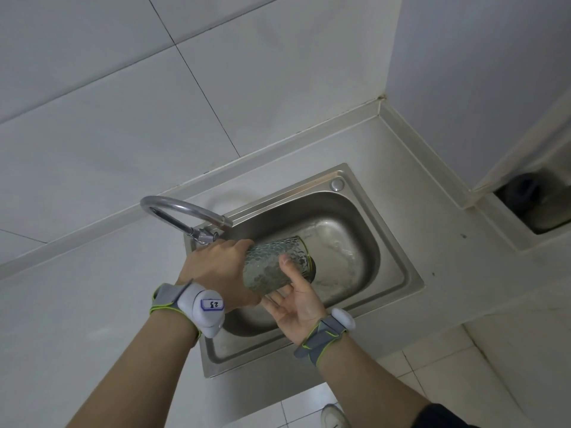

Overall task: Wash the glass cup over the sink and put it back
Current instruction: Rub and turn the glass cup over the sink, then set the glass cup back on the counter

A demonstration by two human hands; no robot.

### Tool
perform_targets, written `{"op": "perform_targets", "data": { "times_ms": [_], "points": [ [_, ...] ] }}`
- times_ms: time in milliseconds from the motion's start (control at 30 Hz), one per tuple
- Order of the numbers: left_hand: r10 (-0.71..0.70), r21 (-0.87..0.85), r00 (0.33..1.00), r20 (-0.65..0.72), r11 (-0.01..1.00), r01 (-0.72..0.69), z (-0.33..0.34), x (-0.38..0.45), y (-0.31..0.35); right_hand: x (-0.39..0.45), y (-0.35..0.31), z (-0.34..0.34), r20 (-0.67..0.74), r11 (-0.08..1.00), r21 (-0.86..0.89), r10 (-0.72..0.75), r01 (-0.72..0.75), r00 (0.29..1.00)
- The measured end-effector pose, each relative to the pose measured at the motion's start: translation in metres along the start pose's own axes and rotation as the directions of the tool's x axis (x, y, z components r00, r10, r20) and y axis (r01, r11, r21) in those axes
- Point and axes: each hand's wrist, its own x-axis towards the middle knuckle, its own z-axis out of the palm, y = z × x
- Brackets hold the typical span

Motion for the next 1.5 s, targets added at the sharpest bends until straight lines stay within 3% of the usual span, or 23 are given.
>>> {"op": "perform_targets", "data": {
  "times_ms": [167,400,567,700,967,1200,1500],
  "points": [
    [-0.083,-0.099,0.996,-0.022,0.992,0.080,-0.001,-0.014,0.002,-0.012,-0.010,0.004,0.053,0.968,-0.221,-0.113,0.122,0.992],
    [-0.192,-0.327,0.981,-0.029,0.929,0.172,0.004,-0.047,-0.014,-0.027,-0.007,0.028,0.105,0.839,-0.491,-0.208,0.233,0.972],
    [-0.267,-0.512,0.964,-0.006,0.829,0.226,0.021,-0.080,-0.041,-0.031,0.014,0.046,0.155,0.669,-0.680,-0.270,0.301,0.950],
    [-0.372,-0.663,0.928,-0.017,0.699,0.268,0.042,-0.117,-0.074,-0.028,0.049,0.071,0.286,0.440,-0.808,-0.288,0.392,0.914],
    [-0.526,-0.841,0.848,-0.068,0.487,0.234,0.095,-0.169,-0.118,-0.010,0.119,0.102,0.539,0.046,-0.835,-0.130,0.548,0.832],
    [-0.658,-0.891,0.753,-0.035,0.362,0.275,0.128,-0.190,-0.146,0.005,0.176,0.116,0.584,-0.103,-0.810,-0.039,0.578,0.811],
    [-0.665,-0.901,0.747,0.012,0.316,0.297,0.147,-0.175,-0.162,0.034,0.190,0.111,0.544,-0.106,-0.837,-0.052,0.537,0.837]
  ]
}}
